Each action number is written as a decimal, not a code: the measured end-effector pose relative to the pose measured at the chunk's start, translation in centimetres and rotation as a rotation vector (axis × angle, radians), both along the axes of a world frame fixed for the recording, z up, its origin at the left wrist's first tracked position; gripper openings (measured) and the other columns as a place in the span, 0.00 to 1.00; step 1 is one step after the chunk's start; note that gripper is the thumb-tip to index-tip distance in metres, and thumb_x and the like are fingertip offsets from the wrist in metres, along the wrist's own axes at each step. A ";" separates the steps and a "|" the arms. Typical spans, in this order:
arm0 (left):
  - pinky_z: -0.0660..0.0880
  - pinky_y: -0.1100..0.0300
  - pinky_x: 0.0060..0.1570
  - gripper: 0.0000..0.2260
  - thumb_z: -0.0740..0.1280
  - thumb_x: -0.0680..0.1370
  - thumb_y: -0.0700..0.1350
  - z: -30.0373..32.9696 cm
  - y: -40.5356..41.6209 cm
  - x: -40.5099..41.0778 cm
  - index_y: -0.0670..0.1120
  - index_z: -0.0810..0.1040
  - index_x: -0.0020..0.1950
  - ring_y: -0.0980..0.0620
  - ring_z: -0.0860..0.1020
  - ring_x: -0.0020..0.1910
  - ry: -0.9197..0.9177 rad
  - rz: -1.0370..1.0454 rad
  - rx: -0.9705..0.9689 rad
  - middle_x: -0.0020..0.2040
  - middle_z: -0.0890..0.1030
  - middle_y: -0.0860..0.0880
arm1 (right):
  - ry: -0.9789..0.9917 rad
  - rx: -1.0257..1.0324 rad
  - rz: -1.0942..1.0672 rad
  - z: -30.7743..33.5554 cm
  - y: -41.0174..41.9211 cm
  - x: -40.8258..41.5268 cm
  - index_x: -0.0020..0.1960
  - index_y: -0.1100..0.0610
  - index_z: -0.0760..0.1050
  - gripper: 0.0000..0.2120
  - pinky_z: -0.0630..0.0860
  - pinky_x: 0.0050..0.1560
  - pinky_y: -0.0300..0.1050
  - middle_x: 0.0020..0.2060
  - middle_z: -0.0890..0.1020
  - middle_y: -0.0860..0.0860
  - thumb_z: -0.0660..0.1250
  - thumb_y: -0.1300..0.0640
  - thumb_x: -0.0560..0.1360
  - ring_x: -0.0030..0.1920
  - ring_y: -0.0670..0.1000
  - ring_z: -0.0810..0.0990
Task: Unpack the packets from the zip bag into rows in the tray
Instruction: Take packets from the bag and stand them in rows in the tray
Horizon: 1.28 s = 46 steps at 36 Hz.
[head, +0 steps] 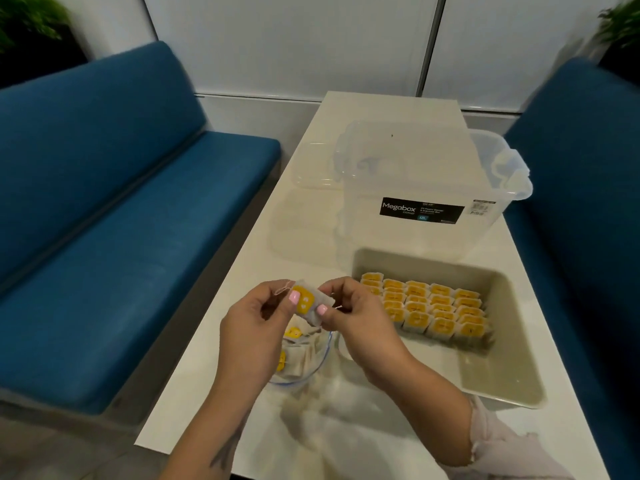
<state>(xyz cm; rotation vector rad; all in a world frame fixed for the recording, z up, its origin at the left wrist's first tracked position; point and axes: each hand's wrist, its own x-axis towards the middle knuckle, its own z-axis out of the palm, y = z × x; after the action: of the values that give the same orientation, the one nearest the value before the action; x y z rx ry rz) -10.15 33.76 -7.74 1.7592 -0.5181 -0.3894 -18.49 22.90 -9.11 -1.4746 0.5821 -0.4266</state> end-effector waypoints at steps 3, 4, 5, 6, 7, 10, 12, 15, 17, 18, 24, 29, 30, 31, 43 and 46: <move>0.78 0.56 0.47 0.09 0.70 0.73 0.44 0.1 -0.6 0.4 0.57 0.80 0.49 0.56 0.82 0.42 -0.046 -0.021 0.010 0.39 0.84 0.54 | 0.010 -0.063 0.030 0.0 -0.4 -0.2 0.46 0.56 0.75 0.08 0.75 0.39 0.37 0.40 0.81 0.53 0.68 0.68 0.73 0.38 0.46 0.79; 0.78 0.57 0.47 0.11 0.71 0.73 0.44 0.3 -0.8 0.7 0.58 0.78 0.51 0.56 0.82 0.42 -0.073 -0.036 0.025 0.38 0.84 0.54 | 0.023 -0.097 0.036 0.1 -0.7 -0.2 0.47 0.55 0.76 0.08 0.77 0.42 0.41 0.42 0.82 0.53 0.69 0.66 0.73 0.41 0.49 0.81; 0.77 0.59 0.47 0.13 0.72 0.72 0.44 0.5 -1.0 0.9 0.58 0.77 0.52 0.57 0.81 0.41 -0.099 -0.054 0.038 0.38 0.84 0.54 | 0.039 -0.135 0.040 0.3 -0.9 -0.3 0.48 0.54 0.76 0.08 0.78 0.46 0.45 0.44 0.83 0.51 0.71 0.64 0.72 0.44 0.51 0.81; 0.76 0.63 0.47 0.15 0.72 0.72 0.43 0.7 -1.2 1.1 0.58 0.76 0.54 0.58 0.81 0.41 -0.122 -0.074 0.051 0.37 0.83 0.55 | 0.050 -0.169 0.043 0.5 -1.2 -0.3 0.48 0.52 0.76 0.08 0.78 0.48 0.46 0.45 0.83 0.49 0.71 0.61 0.72 0.46 0.51 0.82; 0.75 0.66 0.46 0.16 0.73 0.71 0.43 1.0 -1.3 1.2 0.57 0.75 0.55 0.59 0.81 0.40 -0.145 -0.097 0.065 0.37 0.83 0.56 | 0.051 -0.204 0.043 0.7 -1.4 -0.4 0.48 0.50 0.76 0.08 0.78 0.47 0.45 0.45 0.83 0.47 0.70 0.60 0.73 0.46 0.50 0.81; 0.73 0.75 0.42 0.17 0.74 0.70 0.43 1.8 -1.8 1.2 0.59 0.74 0.53 0.63 0.80 0.39 -0.221 -0.159 0.099 0.37 0.83 0.60 | 0.061 -0.315 0.033 1.6 -2.1 -0.6 0.45 0.45 0.76 0.08 0.76 0.42 0.44 0.43 0.83 0.50 0.68 0.59 0.75 0.43 0.48 0.80; 0.72 0.76 0.41 0.17 0.74 0.70 0.43 2.3 -2.2 1.1 0.60 0.73 0.51 0.65 0.80 0.39 -0.254 -0.175 0.093 0.37 0.82 0.61 | 0.070 -0.358 0.027 2.1 -2.5 -0.7 0.43 0.44 0.76 0.08 0.77 0.46 0.52 0.41 0.83 0.55 0.68 0.58 0.75 0.44 0.55 0.80; 0.76 0.68 0.45 0.14 0.72 0.72 0.45 2.9 -2.8 0.8 0.60 0.72 0.50 0.62 0.80 0.40 -0.209 -0.187 0.034 0.38 0.83 0.60 | 0.052 -0.350 -0.026 2.5 -3.0 -1.0 0.42 0.46 0.77 0.08 0.76 0.46 0.52 0.37 0.82 0.56 0.70 0.59 0.73 0.39 0.56 0.78; 0.79 0.55 0.47 0.14 0.72 0.71 0.47 2.9 -3.2 0.6 0.59 0.73 0.52 0.57 0.82 0.42 -0.117 -0.207 -0.002 0.40 0.84 0.57 | 0.020 -0.303 -0.077 2.8 -3.2 -1.3 0.42 0.47 0.78 0.10 0.76 0.46 0.50 0.36 0.81 0.54 0.70 0.62 0.73 0.37 0.51 0.78; 0.79 0.51 0.47 0.15 0.73 0.70 0.47 2.9 -3.3 0.6 0.59 0.73 0.53 0.54 0.82 0.42 -0.075 -0.218 -0.006 0.40 0.84 0.55 | 0.006 -0.273 -0.097 2.9 -3.3 -1.3 0.41 0.47 0.78 0.11 0.77 0.48 0.52 0.37 0.82 0.55 0.70 0.63 0.73 0.38 0.53 0.79; 0.80 0.47 0.46 0.17 0.74 0.69 0.43 2.6 -4.0 0.6 0.52 0.75 0.54 0.47 0.82 0.39 -0.009 -0.246 -0.020 0.37 0.84 0.48 | -0.002 -0.256 -0.142 3.6 -3.6 -1.7 0.41 0.49 0.78 0.11 0.80 0.47 0.51 0.38 0.83 0.53 0.66 0.63 0.76 0.39 0.54 0.82; 0.80 0.54 0.41 0.12 0.74 0.69 0.41 2.5 -4.5 1.0 0.52 0.76 0.49 0.53 0.80 0.34 -0.040 -0.261 -0.039 0.35 0.83 0.49 | 0.016 -0.210 -0.243 4.1 -4.4 -2.3 0.45 0.48 0.76 0.10 0.76 0.37 0.35 0.38 0.83 0.48 0.63 0.62 0.79 0.33 0.45 0.78; 0.78 0.58 0.40 0.10 0.74 0.69 0.41 2.5 -4.5 1.1 0.52 0.77 0.46 0.54 0.80 0.34 -0.065 -0.269 -0.043 0.35 0.83 0.50 | 0.037 -0.210 -0.252 4.2 -4.6 -2.5 0.47 0.46 0.75 0.09 0.74 0.36 0.33 0.41 0.83 0.48 0.62 0.60 0.79 0.34 0.45 0.79; 0.77 0.62 0.38 0.09 0.74 0.69 0.41 2.5 -4.6 1.1 0.52 0.78 0.43 0.55 0.79 0.33 -0.086 -0.273 -0.047 0.34 0.83 0.51 | 0.059 -0.220 -0.249 4.3 -4.8 -2.6 0.49 0.44 0.74 0.09 0.74 0.37 0.32 0.45 0.83 0.48 0.62 0.59 0.79 0.36 0.45 0.79; 0.72 0.75 0.41 0.02 0.75 0.69 0.45 2.6 -6.2 -0.3 0.50 0.83 0.39 0.63 0.80 0.41 -0.184 -0.323 -0.035 0.40 0.83 0.56 | 0.437 -0.839 -0.027 7.6 -5.8 -4.1 0.44 0.47 0.81 0.02 0.73 0.42 0.41 0.36 0.80 0.42 0.69 0.53 0.74 0.39 0.42 0.76; 0.74 0.72 0.42 0.04 0.76 0.68 0.47 2.4 -6.5 -0.7 0.55 0.82 0.39 0.64 0.80 0.43 -0.163 -0.348 -0.032 0.40 0.83 0.59 | 0.493 -0.881 -0.007 7.9 -6.1 -4.5 0.41 0.46 0.78 0.03 0.70 0.38 0.41 0.32 0.77 0.41 0.69 0.52 0.73 0.37 0.44 0.74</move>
<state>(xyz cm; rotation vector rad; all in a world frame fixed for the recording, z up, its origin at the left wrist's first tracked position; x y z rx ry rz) -10.84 27.27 -5.37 1.6782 -0.9483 -0.4789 -23.04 16.82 -1.22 -2.4604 0.8409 -0.3331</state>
